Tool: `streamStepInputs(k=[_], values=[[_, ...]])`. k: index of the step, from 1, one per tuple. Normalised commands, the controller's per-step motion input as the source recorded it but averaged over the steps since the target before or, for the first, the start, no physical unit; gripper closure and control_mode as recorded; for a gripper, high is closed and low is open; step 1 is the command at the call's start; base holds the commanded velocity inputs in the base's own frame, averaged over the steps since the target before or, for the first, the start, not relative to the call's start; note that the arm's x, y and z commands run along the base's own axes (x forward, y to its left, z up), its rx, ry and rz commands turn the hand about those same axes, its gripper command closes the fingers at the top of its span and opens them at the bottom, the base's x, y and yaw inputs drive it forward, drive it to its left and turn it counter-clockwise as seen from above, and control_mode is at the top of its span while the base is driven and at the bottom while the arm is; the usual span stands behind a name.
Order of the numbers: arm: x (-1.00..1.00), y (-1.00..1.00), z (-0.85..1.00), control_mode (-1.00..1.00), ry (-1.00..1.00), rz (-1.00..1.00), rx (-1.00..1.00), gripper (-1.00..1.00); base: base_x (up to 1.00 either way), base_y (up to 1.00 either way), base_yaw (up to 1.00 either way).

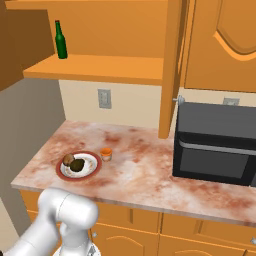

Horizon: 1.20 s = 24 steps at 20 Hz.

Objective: Pick the avocado and bread from the counter and place them on the plate. Then pick the jam from the cabinet and place it next to the plate. Lastly close the cabinet door.

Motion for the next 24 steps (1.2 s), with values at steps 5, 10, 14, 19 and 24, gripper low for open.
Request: streamStepInputs(k=[5, 10, 14, 19, 24], values=[[0.88, -1.0, -0.57, -1.0, 0.24, -0.04, 0.11, -1.0, 0.0, 0.0, 0.0], [0.48, -1.0, -0.34, -1.0, 0.21, -0.21, 0.17, -1.0, 0.0, 0.0, 0.0], [0.88, -1.0, -0.22, -1.0, 0.19, -0.15, 0.21, -1.0, 0.0, 0.0, 0.0], [1.0, -1.0, -0.26, -1.0, 0.3, -0.02, 0.22, -1.0, 0.0, 0.0, 0.0], [1.0, -0.96, -0.21, -1.0, 0.33, 0.0, 0.2, -1.0, 0.0, 0.0, 0.0]])
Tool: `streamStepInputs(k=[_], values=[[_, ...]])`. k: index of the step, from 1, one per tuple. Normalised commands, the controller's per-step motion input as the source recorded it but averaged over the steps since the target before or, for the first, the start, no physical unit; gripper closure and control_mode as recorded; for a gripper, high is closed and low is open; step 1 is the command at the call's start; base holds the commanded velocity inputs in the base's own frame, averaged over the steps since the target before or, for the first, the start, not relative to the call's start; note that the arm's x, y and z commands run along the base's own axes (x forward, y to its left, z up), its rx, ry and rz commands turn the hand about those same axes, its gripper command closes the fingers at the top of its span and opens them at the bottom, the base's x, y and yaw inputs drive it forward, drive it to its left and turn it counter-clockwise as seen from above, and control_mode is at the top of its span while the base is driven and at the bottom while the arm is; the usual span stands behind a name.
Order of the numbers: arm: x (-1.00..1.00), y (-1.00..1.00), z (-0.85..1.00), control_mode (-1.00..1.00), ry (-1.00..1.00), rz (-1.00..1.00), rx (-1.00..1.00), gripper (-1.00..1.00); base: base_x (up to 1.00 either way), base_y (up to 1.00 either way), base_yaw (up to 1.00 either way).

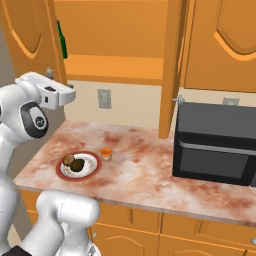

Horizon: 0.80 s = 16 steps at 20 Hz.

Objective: Pick the avocado and bread from the counter and place them on the plate. Then pick the jam from the cabinet and place it next to the plate. Lastly close the cabinet door.

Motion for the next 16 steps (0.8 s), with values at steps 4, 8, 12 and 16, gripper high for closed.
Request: streamStepInputs(k=[4, 8, 12, 16], values=[[1.0, -0.58, -0.22, -1.0, 0.33, 0.0, 0.15, -1.0, 0.0, 0.0, 0.0], [1.0, -0.32, -0.36, -1.0, 0.06, 0.08, 0.01, -1.0, 0.0, 0.0, 0.0], [0.93, -0.26, -0.82, -1.0, -0.04, 0.13, 0.0, -1.0, 0.0, 0.0, 0.0], [0.49, -0.37, -1.0, -1.0, -0.22, 0.21, -0.02, -1.0, 0.0, 0.0, 0.0]])
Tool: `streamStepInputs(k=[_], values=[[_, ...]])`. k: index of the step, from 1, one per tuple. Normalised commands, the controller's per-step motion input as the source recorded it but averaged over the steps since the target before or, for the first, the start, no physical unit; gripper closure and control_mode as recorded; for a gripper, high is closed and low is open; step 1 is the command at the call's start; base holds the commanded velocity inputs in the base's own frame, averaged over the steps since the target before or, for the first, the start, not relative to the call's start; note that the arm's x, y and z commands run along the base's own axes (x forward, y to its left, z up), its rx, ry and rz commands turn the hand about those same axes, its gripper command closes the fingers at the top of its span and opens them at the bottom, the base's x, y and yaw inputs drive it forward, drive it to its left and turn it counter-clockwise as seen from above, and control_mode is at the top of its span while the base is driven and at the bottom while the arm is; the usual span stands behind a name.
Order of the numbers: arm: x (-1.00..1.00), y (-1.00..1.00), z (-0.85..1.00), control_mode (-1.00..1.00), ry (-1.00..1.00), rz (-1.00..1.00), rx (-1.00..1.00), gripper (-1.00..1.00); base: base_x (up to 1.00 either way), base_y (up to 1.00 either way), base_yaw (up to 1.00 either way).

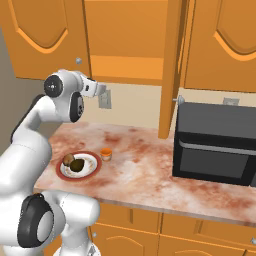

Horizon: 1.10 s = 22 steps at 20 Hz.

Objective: Pick the avocado and bread from the counter and place them on the plate. Then pick the jam from the cabinet and place it next to the plate. Lastly close the cabinet door.

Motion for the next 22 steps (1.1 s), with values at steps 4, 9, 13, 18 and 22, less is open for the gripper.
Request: streamStepInputs(k=[4, 9, 13, 18, 22], values=[[0.82, -0.23, -0.59, -1.0, -0.11, 0.08, 0.0, -1.0, 0.0, 0.0, 0.0], [0.66, -0.01, 0.02, -1.0, 0.04, -0.01, 0.01, -1.0, 0.0, 0.0, 0.0], [0.57, -0.08, 0.33, -1.0, 0.16, -0.16, 0.04, -1.0, 0.0, 0.0, 0.0], [-0.97, -0.62, 0.97, -1.0, 0.41, -0.19, 0.1, -1.0, 0.0, 0.0, 0.0], [-1.0, -0.72, 1.0, -1.0, 0.45, -0.19, 0.11, -1.0, 0.0, 0.0, 0.0]])
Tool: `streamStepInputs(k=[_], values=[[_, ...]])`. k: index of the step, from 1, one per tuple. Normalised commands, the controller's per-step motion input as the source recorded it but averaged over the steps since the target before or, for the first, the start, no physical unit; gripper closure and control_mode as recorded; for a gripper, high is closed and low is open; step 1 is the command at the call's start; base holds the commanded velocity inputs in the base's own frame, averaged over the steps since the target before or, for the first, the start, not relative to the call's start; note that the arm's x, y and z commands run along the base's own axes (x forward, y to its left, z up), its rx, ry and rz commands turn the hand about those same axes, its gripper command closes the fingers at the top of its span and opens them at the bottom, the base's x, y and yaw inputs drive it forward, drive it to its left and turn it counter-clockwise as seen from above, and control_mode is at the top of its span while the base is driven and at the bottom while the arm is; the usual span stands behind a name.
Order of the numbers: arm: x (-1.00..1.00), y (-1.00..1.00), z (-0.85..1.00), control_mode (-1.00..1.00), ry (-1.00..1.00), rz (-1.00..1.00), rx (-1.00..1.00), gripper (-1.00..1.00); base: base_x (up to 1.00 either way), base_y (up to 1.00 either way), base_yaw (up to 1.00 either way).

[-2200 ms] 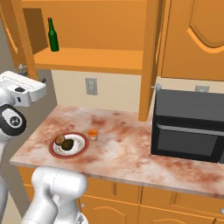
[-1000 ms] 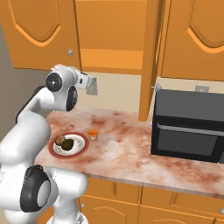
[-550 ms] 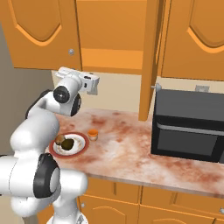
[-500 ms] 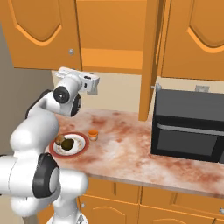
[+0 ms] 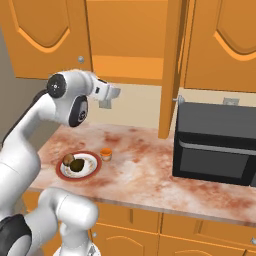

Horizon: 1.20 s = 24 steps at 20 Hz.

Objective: Pick the avocado and bread from the counter and place them on the plate. Then pick the jam from the cabinet and place it next to the plate. Lastly close the cabinet door.

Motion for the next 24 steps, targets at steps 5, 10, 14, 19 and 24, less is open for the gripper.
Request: streamStepInputs(k=[5, 10, 14, 19, 24], values=[[-1.0, -0.74, 0.47, -1.0, 0.68, -0.13, 0.02, -1.0, 0.0, 0.0, 0.0], [-1.0, -0.12, -0.67, -1.0, 0.31, 0.08, -0.13, -1.0, 0.0, 0.0, 0.0], [-1.0, 0.39, -0.81, -1.0, 0.07, 0.2, -0.17, -1.0, 0.0, 0.0, 0.0], [-1.0, 0.28, -0.19, -1.0, -0.07, 0.17, -0.16, -1.0, 0.0, 0.0, 0.0], [-1.0, -0.17, 0.02, -1.0, -0.62, 0.22, -0.02, -1.0, 0.0, 0.0, 0.0]])
